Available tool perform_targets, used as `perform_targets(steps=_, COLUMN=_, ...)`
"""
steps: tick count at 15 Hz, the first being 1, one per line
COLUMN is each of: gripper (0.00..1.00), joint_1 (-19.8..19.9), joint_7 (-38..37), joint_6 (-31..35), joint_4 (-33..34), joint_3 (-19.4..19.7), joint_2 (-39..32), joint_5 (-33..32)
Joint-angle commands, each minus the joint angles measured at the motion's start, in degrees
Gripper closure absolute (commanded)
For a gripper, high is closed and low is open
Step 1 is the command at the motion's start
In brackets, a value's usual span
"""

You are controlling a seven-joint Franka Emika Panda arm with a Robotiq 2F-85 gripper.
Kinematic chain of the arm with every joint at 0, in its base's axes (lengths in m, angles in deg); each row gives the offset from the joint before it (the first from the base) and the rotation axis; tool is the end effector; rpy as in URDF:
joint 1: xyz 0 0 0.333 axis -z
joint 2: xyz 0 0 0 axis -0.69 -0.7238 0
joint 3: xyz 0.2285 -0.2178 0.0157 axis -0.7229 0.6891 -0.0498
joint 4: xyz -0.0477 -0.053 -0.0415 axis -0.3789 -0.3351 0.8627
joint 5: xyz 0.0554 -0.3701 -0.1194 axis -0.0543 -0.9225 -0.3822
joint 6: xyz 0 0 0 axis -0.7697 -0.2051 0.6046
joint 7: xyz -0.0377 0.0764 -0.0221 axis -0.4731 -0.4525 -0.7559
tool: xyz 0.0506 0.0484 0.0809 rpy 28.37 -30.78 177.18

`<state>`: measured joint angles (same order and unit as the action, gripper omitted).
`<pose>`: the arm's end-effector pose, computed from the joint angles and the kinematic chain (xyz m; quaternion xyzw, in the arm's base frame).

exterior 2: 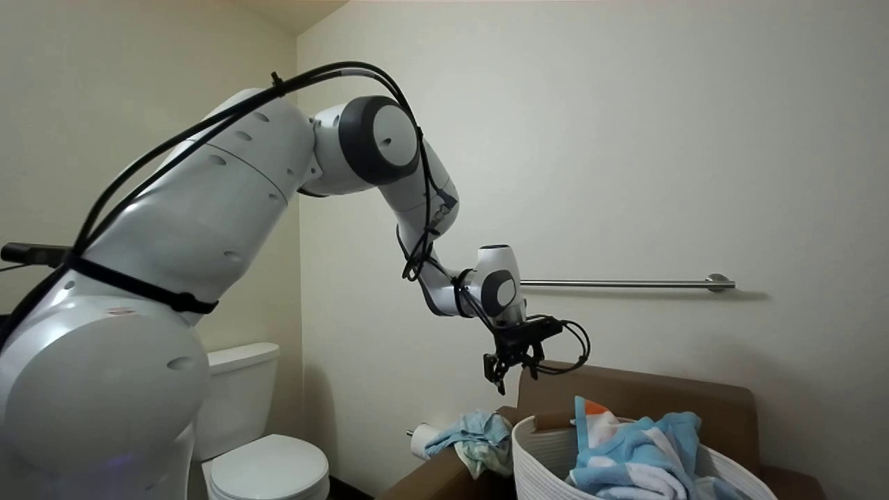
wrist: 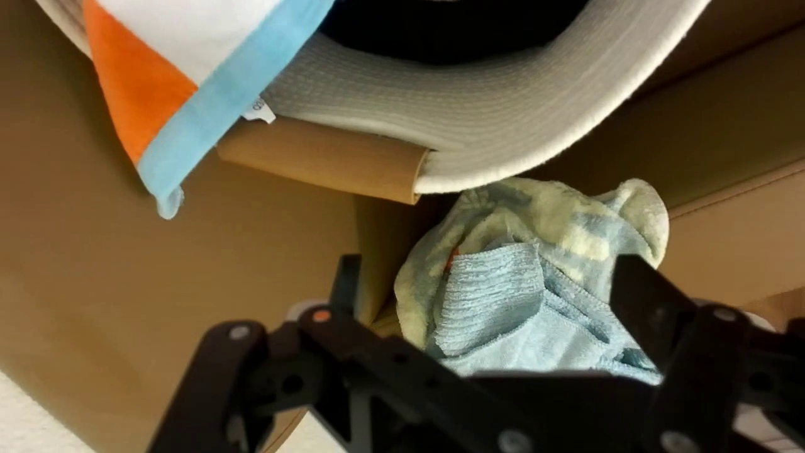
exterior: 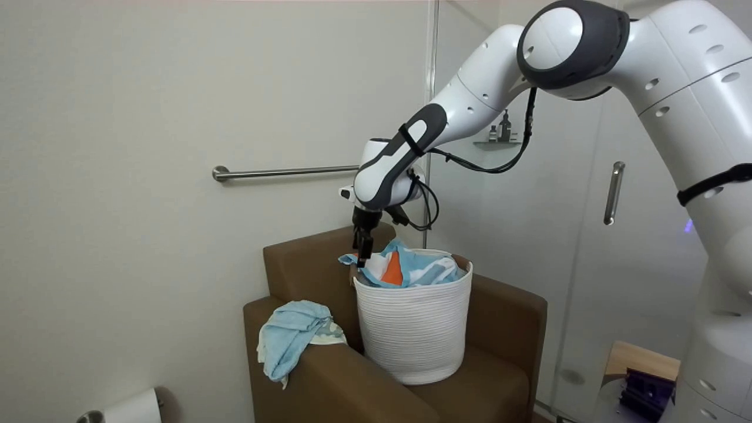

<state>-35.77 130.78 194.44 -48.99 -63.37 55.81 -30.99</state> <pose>0.6773 -0.0530 0.2694 0.8814 0.4499 0.1241 0.0724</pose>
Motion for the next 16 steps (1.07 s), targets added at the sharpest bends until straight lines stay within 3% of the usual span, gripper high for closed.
perform_targets(steps=1, gripper=0.0, joint_1=-1.6, joint_7=-2.1, joint_6=-1.6, joint_4=2.2, joint_3=0.4, joint_2=-1.6, joint_5=-2.6)
perform_targets(steps=16, gripper=0.0, joint_1=-6.9, joint_7=-3.4, joint_6=-7.4, joint_4=14.6, joint_3=0.5, joint_2=-11.7, joint_5=-7.3)
